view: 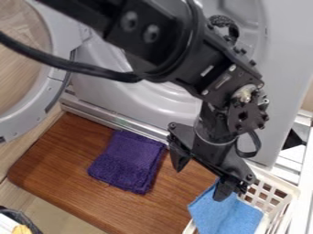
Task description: Put the blue clothe into washing machine
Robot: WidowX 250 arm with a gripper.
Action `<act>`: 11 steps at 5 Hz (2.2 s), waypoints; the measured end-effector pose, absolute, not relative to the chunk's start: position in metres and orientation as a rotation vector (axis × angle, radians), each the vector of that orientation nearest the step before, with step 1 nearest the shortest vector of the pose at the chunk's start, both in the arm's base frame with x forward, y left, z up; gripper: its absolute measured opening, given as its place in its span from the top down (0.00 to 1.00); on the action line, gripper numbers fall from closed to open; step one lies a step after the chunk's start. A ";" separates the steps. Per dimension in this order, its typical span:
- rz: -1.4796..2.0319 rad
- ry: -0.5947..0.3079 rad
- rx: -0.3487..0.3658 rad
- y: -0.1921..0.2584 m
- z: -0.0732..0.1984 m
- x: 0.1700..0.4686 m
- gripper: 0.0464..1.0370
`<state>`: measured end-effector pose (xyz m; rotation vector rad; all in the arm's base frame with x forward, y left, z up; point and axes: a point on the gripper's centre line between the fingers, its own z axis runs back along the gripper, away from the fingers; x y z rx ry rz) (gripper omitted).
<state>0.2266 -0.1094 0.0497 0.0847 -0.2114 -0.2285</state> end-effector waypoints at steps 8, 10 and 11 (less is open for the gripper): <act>-0.204 -0.066 0.029 -0.109 -0.013 0.215 0.90; -0.213 -0.071 0.045 -0.107 -0.012 0.216 0.99; -0.228 -0.132 0.077 -0.100 0.010 0.221 0.99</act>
